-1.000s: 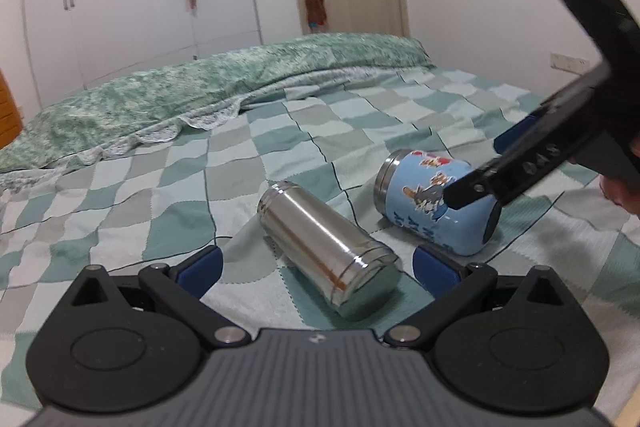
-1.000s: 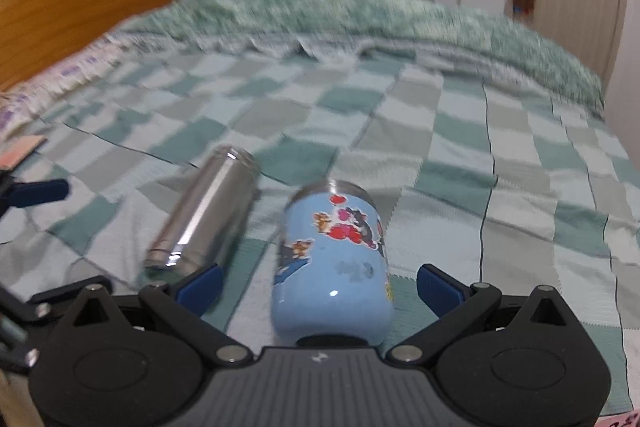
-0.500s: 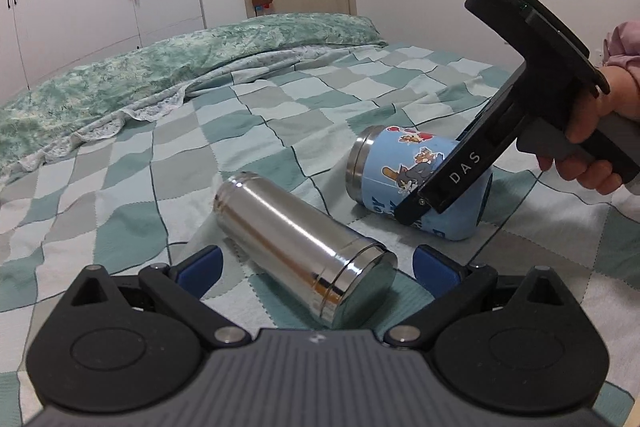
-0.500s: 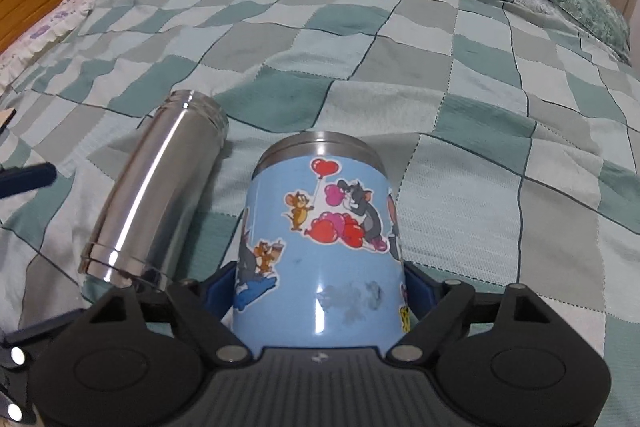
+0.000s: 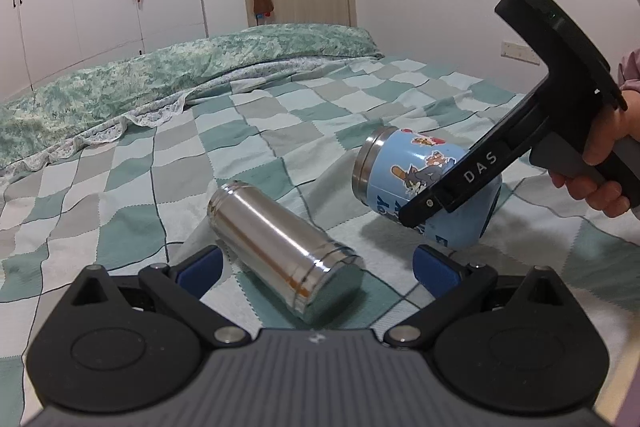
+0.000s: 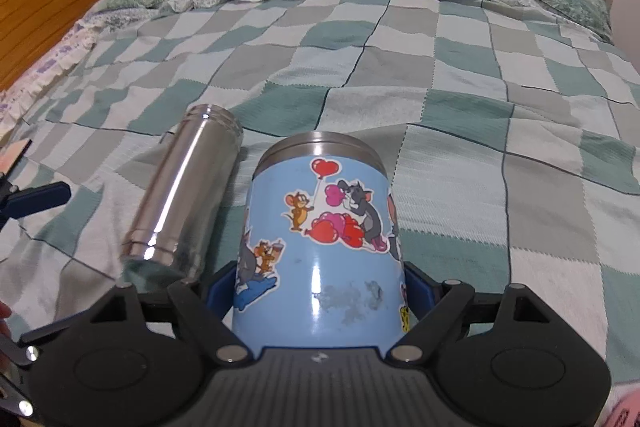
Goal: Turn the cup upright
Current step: 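Close the right tool around the light-blue tumbler's body, then lift the light-blue tumbler with the right tool and rotate it upright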
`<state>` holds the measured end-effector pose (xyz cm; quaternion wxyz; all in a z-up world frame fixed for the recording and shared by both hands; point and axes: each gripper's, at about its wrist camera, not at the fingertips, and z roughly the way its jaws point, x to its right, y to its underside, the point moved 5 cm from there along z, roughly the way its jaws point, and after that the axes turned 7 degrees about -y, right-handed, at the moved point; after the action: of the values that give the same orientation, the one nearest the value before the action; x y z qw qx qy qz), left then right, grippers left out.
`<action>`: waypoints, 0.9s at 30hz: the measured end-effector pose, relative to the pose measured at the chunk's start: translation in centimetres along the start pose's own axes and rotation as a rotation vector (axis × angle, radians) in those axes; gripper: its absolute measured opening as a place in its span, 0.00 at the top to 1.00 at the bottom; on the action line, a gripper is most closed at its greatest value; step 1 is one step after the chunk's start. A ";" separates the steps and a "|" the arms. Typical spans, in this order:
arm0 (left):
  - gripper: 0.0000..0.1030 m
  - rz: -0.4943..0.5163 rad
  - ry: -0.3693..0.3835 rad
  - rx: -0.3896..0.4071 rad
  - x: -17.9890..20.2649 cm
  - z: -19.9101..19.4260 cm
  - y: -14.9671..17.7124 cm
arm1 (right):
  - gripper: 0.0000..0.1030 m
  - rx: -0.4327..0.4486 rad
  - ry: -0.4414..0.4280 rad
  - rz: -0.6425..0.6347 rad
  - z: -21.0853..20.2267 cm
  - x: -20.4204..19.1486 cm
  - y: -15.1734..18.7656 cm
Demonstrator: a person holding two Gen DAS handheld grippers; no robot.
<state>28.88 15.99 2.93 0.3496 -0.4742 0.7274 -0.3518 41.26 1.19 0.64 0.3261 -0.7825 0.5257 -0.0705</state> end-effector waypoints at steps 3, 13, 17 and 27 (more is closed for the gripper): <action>0.00 0.003 0.004 0.009 0.8 -1.3 -0.1 | 0.19 0.020 -0.008 0.013 -1.9 -0.3 0.7; 0.00 0.028 0.015 0.026 5.2 -6.8 -0.8 | 0.19 0.073 -0.014 0.060 -9.7 -1.4 6.0; 0.00 0.035 0.004 0.020 7.1 -9.3 -0.2 | 0.19 0.070 -0.014 0.089 -11.4 -1.3 9.1; 0.00 0.006 -0.012 -0.044 10.9 -11.9 2.4 | 0.19 0.009 0.003 0.193 -9.7 -0.2 15.7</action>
<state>14.43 8.71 5.01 0.3446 -0.4817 0.7342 -0.3319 24.62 -6.58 -0.93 0.3342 -0.7265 0.5989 -0.0424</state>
